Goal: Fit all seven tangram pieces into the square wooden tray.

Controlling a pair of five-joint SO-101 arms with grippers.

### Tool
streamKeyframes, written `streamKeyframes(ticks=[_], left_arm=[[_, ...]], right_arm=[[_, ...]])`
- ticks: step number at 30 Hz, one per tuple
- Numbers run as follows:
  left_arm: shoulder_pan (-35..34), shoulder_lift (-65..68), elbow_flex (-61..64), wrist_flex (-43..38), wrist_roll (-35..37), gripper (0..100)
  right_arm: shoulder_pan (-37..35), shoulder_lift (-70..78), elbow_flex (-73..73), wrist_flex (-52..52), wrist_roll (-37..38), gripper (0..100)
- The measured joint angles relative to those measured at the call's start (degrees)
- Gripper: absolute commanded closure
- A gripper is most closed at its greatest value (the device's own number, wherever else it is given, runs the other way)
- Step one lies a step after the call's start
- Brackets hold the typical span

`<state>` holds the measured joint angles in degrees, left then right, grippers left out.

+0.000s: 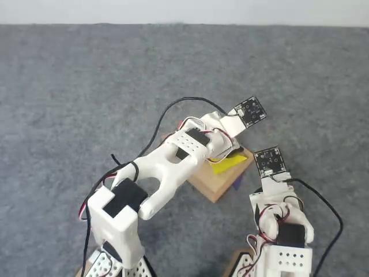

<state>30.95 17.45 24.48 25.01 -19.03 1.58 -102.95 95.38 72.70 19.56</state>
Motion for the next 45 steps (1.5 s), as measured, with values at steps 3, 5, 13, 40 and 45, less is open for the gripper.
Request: streamKeyframes(ticks=[3, 5, 13, 40, 45], left_arm=[[0.0, -0.5, 0.0, 0.0, -0.3, 73], [-0.1, -2.7, 1.1, 0.0, -0.3, 73], [-6.3, -23.9, 13.6, 0.7, 0.4, 73], [-9.7, -34.5, 31.4, 8.5, -2.5, 79], [-9.7, -30.0, 28.1, 8.5, -2.5, 79]], right_arm=[[0.0, 0.0, 0.0, 0.0, 0.0, 99.1], [0.0, 0.0, 0.0, 0.0, 0.0, 99.1], [0.0, 0.0, 0.0, 0.0, 0.0, 99.1], [0.0, 0.0, 0.0, 0.0, 0.0, 99.1], [0.0, 0.0, 0.0, 0.0, 0.0, 99.1]])
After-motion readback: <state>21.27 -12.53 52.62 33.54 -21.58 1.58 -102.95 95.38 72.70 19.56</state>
